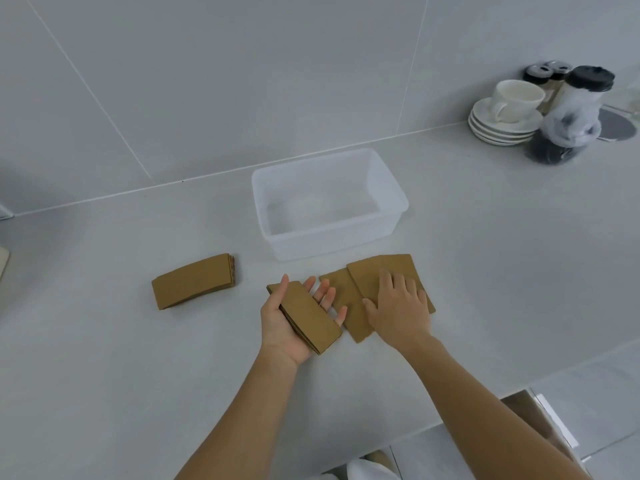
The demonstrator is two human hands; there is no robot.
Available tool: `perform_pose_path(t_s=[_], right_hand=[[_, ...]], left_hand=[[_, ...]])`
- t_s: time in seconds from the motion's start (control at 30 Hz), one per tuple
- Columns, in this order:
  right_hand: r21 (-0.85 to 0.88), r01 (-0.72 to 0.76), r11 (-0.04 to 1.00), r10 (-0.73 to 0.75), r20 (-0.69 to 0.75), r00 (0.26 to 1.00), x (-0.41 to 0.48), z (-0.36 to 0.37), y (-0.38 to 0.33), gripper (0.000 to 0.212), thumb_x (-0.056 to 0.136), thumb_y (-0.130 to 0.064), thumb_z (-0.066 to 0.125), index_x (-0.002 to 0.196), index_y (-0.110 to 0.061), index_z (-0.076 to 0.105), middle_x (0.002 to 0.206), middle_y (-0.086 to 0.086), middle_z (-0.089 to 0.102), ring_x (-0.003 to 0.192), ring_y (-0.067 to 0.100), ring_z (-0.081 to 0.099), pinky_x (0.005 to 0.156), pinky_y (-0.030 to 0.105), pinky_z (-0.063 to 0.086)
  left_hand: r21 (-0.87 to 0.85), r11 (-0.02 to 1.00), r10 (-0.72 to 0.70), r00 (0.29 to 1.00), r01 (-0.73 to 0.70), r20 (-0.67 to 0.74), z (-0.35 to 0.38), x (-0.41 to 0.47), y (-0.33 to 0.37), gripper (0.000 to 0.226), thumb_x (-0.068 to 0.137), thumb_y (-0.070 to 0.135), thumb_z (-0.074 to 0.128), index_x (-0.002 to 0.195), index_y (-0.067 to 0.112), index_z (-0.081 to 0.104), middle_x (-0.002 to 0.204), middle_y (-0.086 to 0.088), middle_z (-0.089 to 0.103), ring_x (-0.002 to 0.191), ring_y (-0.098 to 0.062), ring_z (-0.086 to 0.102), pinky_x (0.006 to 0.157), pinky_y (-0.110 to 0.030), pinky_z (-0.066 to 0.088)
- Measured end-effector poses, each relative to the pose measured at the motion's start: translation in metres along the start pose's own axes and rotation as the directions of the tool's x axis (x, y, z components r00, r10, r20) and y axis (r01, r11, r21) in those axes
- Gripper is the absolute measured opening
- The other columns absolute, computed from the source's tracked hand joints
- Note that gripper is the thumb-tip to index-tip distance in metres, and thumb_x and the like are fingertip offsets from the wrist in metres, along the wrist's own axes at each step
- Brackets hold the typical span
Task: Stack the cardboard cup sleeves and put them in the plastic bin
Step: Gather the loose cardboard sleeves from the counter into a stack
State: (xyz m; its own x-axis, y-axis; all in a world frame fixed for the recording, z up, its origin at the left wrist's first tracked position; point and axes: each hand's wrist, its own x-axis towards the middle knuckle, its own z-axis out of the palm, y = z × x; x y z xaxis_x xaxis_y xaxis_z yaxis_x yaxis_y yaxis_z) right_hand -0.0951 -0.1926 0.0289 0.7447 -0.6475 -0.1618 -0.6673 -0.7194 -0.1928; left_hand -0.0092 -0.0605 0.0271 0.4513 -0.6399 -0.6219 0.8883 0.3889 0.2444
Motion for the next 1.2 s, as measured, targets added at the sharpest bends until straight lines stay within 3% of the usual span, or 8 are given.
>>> perform_pose_path(t_s=[0.17,0.37,0.53,0.67,0.8,0.9,1.1,1.2], right_hand=[[0.066,0.0,0.998,-0.004,0.072,0.997,0.002,-0.014,0.002,0.039,0.087,-0.028,0.046,0.122,-0.01,0.041,0.124,0.01,0.052,0.117,0.029,0.045,0.099,0.038,0.034],[0.412,-0.05,0.91,-0.04,0.206,0.978,0.005,-0.046,-0.006,0.057,0.081,-0.029,0.054,0.134,-0.012,0.038,0.125,0.008,0.053,0.114,0.027,0.05,0.098,0.043,0.043],[0.53,0.003,0.848,-0.159,0.249,0.955,-0.004,-0.065,-0.028,0.062,0.079,-0.033,0.059,0.135,-0.016,0.038,0.123,0.005,0.052,0.11,0.021,0.051,0.091,0.034,0.045],[0.567,0.088,0.819,-0.266,0.239,0.934,-0.013,-0.06,-0.043,0.052,0.083,-0.035,0.057,0.13,-0.017,0.044,0.129,0.003,0.051,0.117,0.019,0.048,0.092,0.03,0.041],[0.601,0.112,0.791,-0.327,0.26,0.909,-0.02,-0.047,-0.052,0.041,0.082,-0.035,0.057,0.119,-0.017,0.054,0.119,0.0,0.058,0.104,0.015,0.055,0.085,0.03,0.046],[0.619,0.124,0.776,-0.344,0.251,0.905,-0.025,-0.038,-0.054,0.044,0.08,-0.035,0.056,0.12,-0.017,0.055,0.116,0.002,0.058,0.102,0.017,0.057,0.087,0.032,0.049],[0.535,0.232,0.812,-0.406,0.234,0.883,-0.035,-0.027,-0.049,0.042,0.086,-0.033,0.054,0.124,-0.017,0.053,0.129,0.006,0.05,0.114,0.021,0.049,0.099,0.038,0.043],[0.546,0.239,0.803,-0.444,0.281,0.851,-0.032,-0.026,-0.042,0.044,0.086,-0.034,0.054,0.128,-0.02,0.05,0.136,0.003,0.045,0.121,0.02,0.044,0.103,0.036,0.04]], left_hand=[[-0.018,1.0,0.011,1.0,-0.011,0.0,0.003,-0.001,-0.002,0.059,0.076,0.046,0.063,0.124,0.012,0.058,0.111,-0.011,0.067,0.102,-0.027,0.063,0.089,-0.052,0.049],[-0.035,0.999,0.018,1.0,-0.018,0.002,0.005,-0.005,-0.003,0.062,0.073,0.047,0.065,0.125,0.015,0.057,0.121,-0.01,0.065,0.11,-0.027,0.061,0.093,-0.052,0.046],[-0.03,0.999,0.047,0.998,-0.046,0.049,0.009,-0.007,-0.005,0.062,0.07,0.053,0.065,0.12,0.016,0.058,0.106,-0.008,0.072,0.093,-0.026,0.066,0.089,-0.048,0.049],[0.054,0.996,0.07,0.995,-0.075,0.076,0.009,-0.012,-0.005,0.06,0.073,0.059,0.058,0.112,0.014,0.066,0.108,-0.011,0.069,0.095,-0.03,0.065,0.086,-0.044,0.05],[0.051,0.995,0.077,0.994,-0.081,0.077,0.006,-0.015,-0.007,0.051,0.077,0.058,0.055,0.104,0.017,0.068,0.102,-0.004,0.071,0.091,-0.026,0.068,0.077,-0.04,0.055],[0.027,0.998,0.049,0.996,-0.051,0.069,0.003,-0.013,-0.009,0.06,0.069,0.056,0.063,0.115,0.018,0.061,0.119,0.0,0.066,0.106,-0.023,0.063,0.087,-0.041,0.051],[0.055,0.997,0.055,0.998,-0.056,0.023,0.001,-0.011,-0.016,0.068,0.064,0.052,0.067,0.122,0.016,0.061,0.123,0.001,0.066,0.111,-0.024,0.062,0.097,-0.044,0.046],[0.064,0.997,0.055,0.998,-0.054,-0.012,-0.002,-0.009,-0.019,0.057,0.067,0.049,0.066,0.115,0.017,0.064,0.115,0.002,0.069,0.097,-0.023,0.068,0.084,-0.04,0.053]])
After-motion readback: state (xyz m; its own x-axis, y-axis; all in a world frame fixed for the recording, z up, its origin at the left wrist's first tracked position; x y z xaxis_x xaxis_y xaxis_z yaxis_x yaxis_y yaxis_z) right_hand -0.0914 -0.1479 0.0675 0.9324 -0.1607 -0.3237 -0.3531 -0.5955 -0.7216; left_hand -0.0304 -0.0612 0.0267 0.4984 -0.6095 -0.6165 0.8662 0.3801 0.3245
